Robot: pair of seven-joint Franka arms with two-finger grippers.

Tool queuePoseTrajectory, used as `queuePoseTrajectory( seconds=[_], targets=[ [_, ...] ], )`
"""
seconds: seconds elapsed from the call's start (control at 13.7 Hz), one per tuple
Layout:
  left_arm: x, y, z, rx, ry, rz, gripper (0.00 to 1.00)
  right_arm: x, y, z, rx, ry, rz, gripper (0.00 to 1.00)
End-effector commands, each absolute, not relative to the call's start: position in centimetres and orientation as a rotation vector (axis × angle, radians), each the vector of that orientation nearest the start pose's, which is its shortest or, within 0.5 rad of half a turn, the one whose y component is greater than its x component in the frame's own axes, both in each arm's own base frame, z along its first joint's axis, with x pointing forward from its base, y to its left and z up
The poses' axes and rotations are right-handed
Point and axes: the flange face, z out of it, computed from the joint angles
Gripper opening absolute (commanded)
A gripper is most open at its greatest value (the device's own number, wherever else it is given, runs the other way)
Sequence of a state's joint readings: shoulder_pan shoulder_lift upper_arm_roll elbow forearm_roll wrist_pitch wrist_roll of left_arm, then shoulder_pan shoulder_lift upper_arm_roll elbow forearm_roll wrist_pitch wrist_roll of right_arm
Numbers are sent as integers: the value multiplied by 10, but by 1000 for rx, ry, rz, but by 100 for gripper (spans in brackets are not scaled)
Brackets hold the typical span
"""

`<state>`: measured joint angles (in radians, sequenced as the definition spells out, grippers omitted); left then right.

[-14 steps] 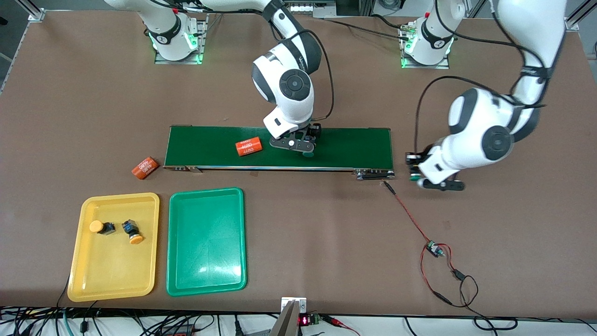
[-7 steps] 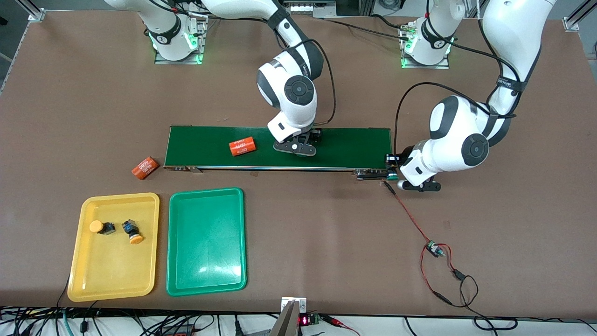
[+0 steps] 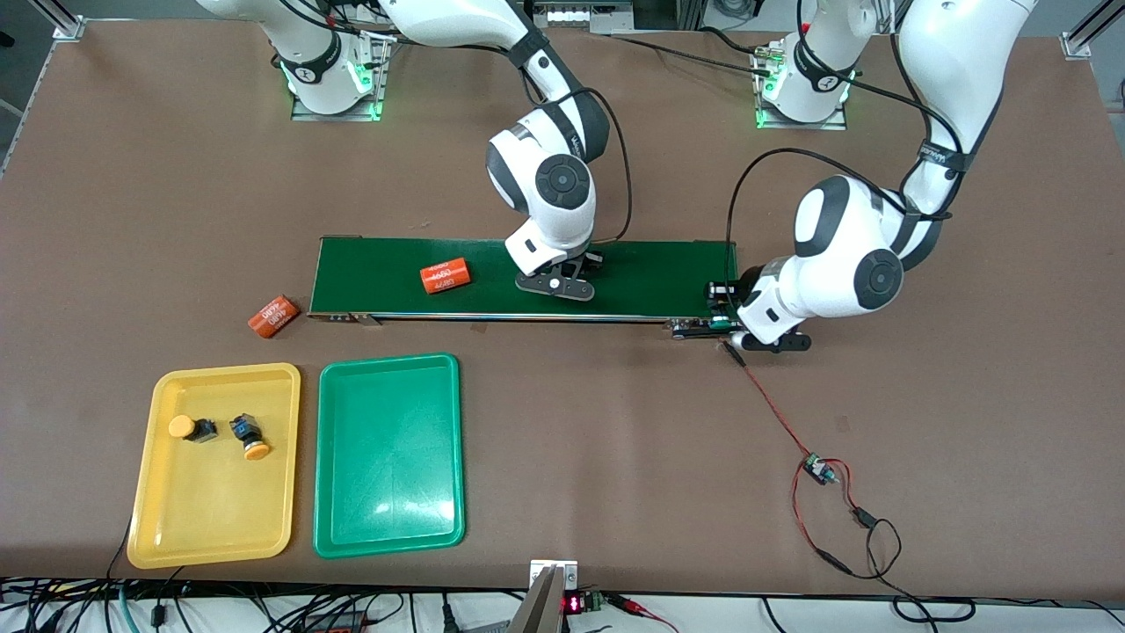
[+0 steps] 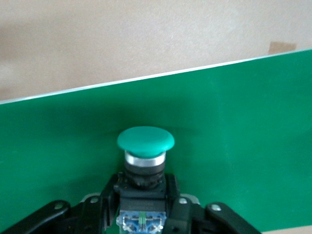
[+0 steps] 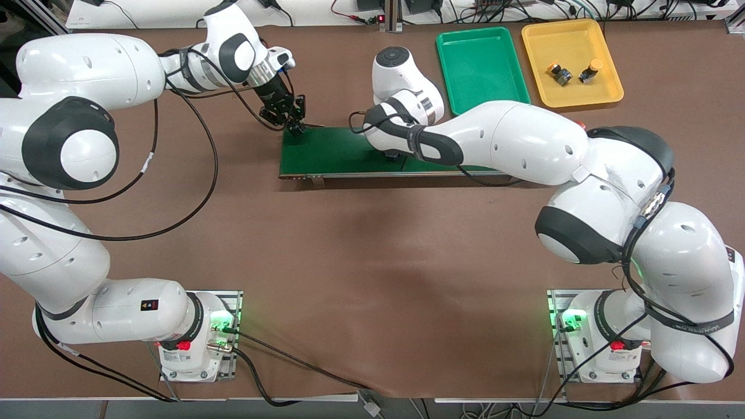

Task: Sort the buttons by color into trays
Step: 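Grasp a green button on the belt with the right gripper, then drop the button into the green tray while the left gripper withdraws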

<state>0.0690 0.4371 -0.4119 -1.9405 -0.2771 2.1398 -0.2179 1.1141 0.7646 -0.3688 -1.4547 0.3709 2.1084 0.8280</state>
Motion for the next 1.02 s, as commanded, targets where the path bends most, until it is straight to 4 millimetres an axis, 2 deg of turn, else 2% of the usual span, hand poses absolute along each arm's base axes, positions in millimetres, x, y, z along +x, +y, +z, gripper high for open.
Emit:
queuePoseTrajectory(
  seconds=[0.0, 0.07, 0.15, 0.29, 0.51, 0.59, 0.66, 0.73, 0.8, 0.95],
  targets=[
    [547, -213, 261, -3408, -137, 590, 14, 487, 533, 271, -3047, 348, 141, 0],
    [542, -216, 260, -3402, -129, 603, 14, 493, 535, 285, -3033, 356, 120, 0],
    [537, -217, 260, -3395, -132, 609, 14, 502, 529, 292, -3029, 388, 95, 0],
    [524, -223, 260, -3382, -110, 626, 15, 532, 501, 308, -3035, 457, 10, 0],
    [514, -224, 245, -3384, -126, 586, 17, 577, 457, 333, -3066, 492, -143, 0],
    [514, -226, 245, -3387, -119, 582, 24, 592, 436, 334, -3089, 491, -165, 0],
    [514, -225, 245, -3387, -123, 583, 58, 605, 416, 335, -3096, 530, -158, 0],
    [516, -224, 247, -3387, -132, 582, 100, 621, 393, 334, -3108, 552, -170, 0],
    [520, -221, 252, -3393, -140, 567, 100, 634, 370, 334, -3138, 489, -179, 0],
    [524, -218, 277, -3400, -142, 503, 100, 660, 321, 333, -3152, 460, -170, 0]
  ],
)
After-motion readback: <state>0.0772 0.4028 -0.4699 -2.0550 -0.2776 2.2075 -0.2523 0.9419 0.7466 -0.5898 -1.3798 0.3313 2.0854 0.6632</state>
